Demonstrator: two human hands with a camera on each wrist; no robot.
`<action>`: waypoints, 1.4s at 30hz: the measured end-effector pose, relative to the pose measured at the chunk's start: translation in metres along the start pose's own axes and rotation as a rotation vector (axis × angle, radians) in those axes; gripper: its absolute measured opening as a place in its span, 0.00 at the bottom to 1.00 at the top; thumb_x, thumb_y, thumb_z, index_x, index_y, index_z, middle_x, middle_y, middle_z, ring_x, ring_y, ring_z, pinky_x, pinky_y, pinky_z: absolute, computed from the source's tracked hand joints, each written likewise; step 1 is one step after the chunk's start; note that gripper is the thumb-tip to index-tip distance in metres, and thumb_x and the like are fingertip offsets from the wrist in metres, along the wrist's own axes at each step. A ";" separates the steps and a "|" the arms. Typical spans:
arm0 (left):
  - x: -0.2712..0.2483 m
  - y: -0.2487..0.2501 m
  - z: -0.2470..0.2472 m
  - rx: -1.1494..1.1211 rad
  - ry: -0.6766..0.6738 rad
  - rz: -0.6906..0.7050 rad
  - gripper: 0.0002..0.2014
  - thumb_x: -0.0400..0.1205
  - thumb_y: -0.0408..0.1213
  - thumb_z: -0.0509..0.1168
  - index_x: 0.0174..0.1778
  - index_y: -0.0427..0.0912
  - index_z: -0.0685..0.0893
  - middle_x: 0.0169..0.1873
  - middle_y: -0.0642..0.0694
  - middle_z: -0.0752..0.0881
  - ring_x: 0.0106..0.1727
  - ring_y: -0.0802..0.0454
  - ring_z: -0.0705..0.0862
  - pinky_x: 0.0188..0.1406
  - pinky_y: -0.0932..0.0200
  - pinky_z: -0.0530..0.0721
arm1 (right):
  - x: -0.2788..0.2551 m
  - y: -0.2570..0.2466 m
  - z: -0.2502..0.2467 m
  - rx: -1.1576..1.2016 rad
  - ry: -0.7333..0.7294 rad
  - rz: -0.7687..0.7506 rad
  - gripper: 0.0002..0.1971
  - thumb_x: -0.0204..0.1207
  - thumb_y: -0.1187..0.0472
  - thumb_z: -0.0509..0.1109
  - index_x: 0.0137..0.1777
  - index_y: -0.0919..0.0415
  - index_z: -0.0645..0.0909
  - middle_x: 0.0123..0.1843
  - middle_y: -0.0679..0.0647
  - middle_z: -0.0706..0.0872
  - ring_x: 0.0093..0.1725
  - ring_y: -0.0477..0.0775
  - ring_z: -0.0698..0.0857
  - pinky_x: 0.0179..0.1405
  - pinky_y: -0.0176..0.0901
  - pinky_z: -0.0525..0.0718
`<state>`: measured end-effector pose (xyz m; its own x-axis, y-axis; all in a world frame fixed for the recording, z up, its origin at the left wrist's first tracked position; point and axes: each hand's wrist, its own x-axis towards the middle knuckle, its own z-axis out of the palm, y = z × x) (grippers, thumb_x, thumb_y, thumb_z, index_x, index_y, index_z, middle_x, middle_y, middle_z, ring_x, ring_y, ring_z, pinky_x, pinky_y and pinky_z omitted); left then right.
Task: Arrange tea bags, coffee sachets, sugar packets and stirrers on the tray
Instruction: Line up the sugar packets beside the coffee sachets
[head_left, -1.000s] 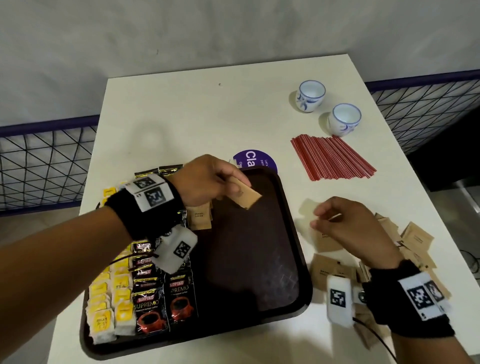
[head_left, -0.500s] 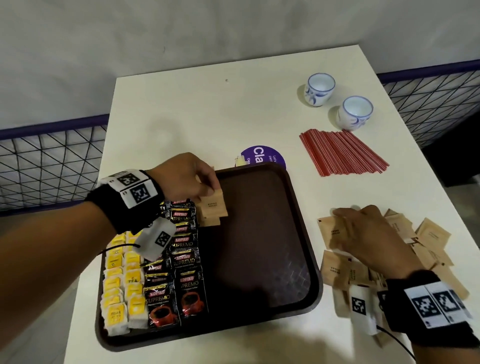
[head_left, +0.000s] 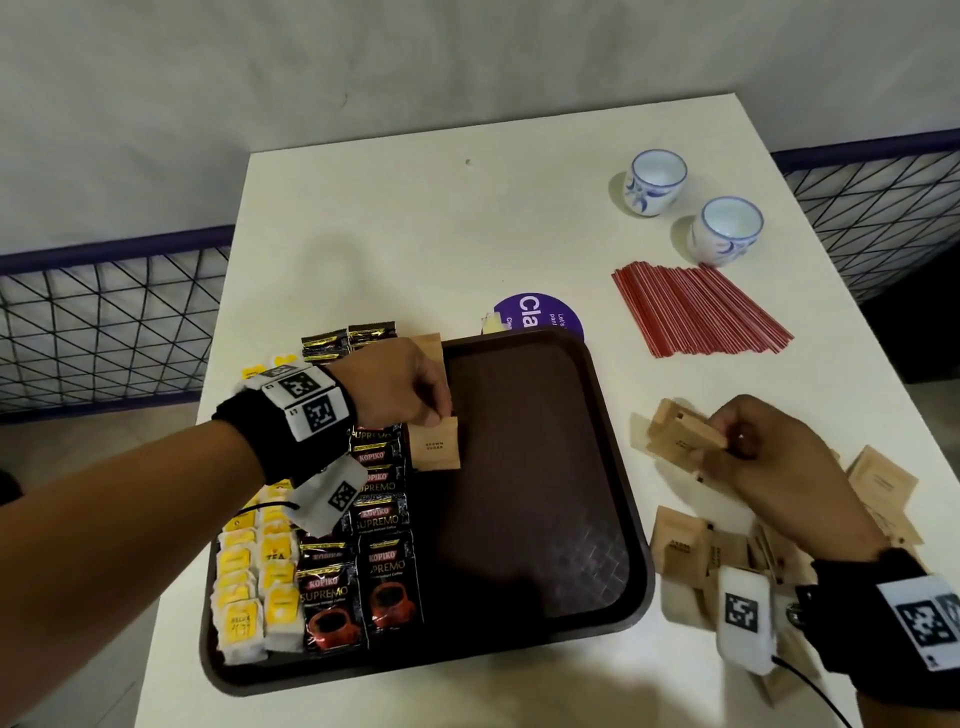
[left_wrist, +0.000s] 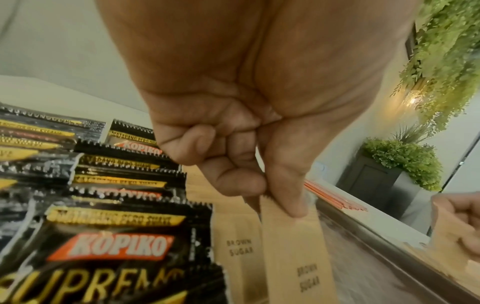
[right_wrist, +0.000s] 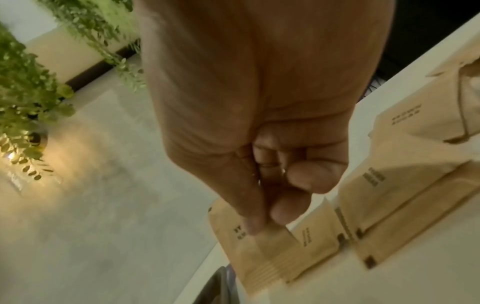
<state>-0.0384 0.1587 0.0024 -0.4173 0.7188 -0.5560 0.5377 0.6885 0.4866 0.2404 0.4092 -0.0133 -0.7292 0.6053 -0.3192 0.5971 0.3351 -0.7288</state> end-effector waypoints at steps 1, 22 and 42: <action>0.001 0.000 0.001 0.024 0.004 0.005 0.06 0.74 0.34 0.76 0.41 0.51 0.93 0.30 0.74 0.86 0.39 0.73 0.84 0.44 0.72 0.78 | -0.001 -0.002 -0.001 0.085 -0.009 0.001 0.13 0.73 0.71 0.77 0.47 0.52 0.82 0.39 0.51 0.89 0.37 0.44 0.88 0.38 0.35 0.83; 0.001 -0.008 0.019 0.400 0.171 -0.013 0.08 0.78 0.41 0.62 0.47 0.58 0.85 0.41 0.58 0.85 0.46 0.53 0.84 0.42 0.55 0.85 | -0.001 -0.028 0.054 0.414 -0.085 0.036 0.09 0.72 0.70 0.79 0.42 0.58 0.83 0.42 0.64 0.90 0.35 0.54 0.88 0.36 0.49 0.86; -0.009 0.033 -0.001 -0.158 0.111 0.105 0.06 0.74 0.37 0.77 0.41 0.54 0.92 0.32 0.57 0.90 0.35 0.65 0.86 0.39 0.68 0.79 | 0.007 -0.038 0.059 0.207 0.058 -0.026 0.07 0.72 0.61 0.80 0.44 0.50 0.85 0.43 0.46 0.89 0.45 0.51 0.90 0.48 0.46 0.86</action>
<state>-0.0174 0.1750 0.0248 -0.4476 0.7876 -0.4235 0.4647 0.6095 0.6423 0.1928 0.3584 -0.0238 -0.7199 0.6404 -0.2676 0.4924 0.1996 -0.8472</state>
